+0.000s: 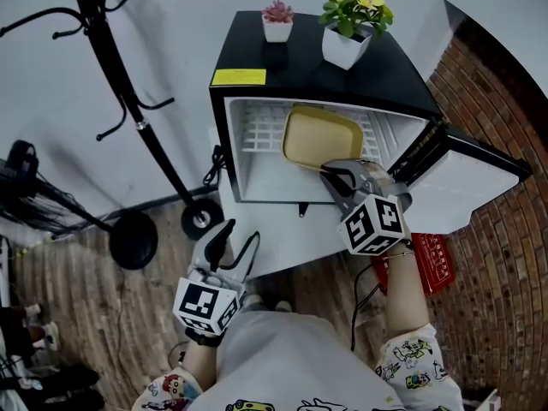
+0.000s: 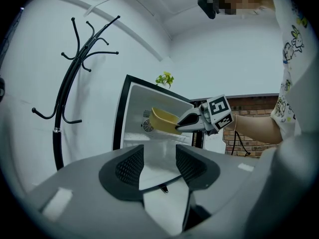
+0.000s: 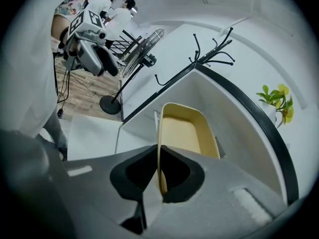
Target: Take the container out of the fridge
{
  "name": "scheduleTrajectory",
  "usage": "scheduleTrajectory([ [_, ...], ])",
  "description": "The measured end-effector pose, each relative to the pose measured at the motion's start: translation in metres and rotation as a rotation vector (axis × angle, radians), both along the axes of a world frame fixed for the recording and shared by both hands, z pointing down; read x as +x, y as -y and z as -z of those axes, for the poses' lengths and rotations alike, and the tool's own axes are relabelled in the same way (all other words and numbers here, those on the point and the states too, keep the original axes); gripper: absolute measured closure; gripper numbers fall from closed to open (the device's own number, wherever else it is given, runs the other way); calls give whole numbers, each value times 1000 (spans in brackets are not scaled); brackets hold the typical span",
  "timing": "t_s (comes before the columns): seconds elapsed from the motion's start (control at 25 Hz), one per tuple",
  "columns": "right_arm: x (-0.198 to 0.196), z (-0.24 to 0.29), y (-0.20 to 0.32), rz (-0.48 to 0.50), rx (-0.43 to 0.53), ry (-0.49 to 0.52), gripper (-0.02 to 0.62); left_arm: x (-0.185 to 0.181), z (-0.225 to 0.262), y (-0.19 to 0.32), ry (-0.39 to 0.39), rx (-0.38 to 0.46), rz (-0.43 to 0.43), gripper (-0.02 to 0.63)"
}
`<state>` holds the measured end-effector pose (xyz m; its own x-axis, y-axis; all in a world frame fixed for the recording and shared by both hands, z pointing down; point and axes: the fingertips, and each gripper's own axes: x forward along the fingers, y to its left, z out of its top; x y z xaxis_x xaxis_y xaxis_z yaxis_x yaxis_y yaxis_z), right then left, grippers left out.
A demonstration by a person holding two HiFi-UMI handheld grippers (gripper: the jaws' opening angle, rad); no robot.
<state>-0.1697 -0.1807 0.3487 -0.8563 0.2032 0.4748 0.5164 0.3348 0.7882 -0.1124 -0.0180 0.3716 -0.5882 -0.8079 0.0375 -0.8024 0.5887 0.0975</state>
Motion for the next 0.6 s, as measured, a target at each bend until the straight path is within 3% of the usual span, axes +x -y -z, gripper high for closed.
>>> scheduleTrajectory([
  [0.32, 34, -5, 5, -48, -69, -10, 575, 11, 5, 12, 5, -7, -46, 410],
  [0.6, 63, -13, 12, -108, -188, -17, 575, 17, -1, 30, -1, -12, -103, 425],
])
